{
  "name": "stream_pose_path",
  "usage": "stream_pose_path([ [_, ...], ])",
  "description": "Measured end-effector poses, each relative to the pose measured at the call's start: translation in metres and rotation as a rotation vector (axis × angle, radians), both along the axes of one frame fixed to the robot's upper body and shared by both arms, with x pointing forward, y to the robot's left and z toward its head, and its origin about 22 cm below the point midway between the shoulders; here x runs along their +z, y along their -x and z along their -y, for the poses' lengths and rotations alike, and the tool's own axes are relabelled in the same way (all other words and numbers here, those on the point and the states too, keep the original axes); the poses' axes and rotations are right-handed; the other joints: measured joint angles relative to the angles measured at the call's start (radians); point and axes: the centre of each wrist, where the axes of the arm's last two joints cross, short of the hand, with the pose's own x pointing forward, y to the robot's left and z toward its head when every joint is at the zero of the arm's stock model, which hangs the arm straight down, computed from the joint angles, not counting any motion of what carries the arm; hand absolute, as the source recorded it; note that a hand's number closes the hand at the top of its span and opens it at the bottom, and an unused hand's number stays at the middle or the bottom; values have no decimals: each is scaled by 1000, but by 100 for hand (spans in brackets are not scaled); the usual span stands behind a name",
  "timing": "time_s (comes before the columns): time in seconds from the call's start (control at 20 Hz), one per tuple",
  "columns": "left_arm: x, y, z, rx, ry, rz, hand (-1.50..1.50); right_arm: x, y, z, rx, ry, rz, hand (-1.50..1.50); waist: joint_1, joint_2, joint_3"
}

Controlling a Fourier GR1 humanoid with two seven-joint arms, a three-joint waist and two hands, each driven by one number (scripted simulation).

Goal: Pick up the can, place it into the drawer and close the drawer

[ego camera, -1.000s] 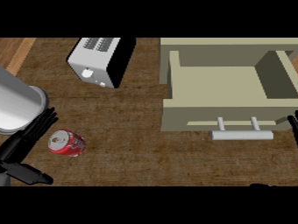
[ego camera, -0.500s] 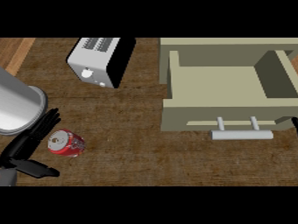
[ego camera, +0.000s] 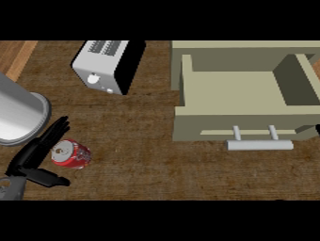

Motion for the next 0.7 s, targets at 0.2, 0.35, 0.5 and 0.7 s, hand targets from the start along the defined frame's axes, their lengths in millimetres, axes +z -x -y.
stream_pose_path([
  [0.2,-2,-4,4,-4,-2,6,-150,1,5,3,6,-2,-10,-150,0,0,0],
  [0.35,-5,-4,5,-2,1,1,-150,0,8,2,7,-5,-7,-150,-1,0,0],
  [0.5,-4,-7,9,-12,9,-2,-150,4,10,-1,6,-4,-9,-150,1,-1,0],
  [0.7,-7,-16,20,-23,15,-6,-150,7,11,2,2,-9,-1,-150,-1,0,0],
])
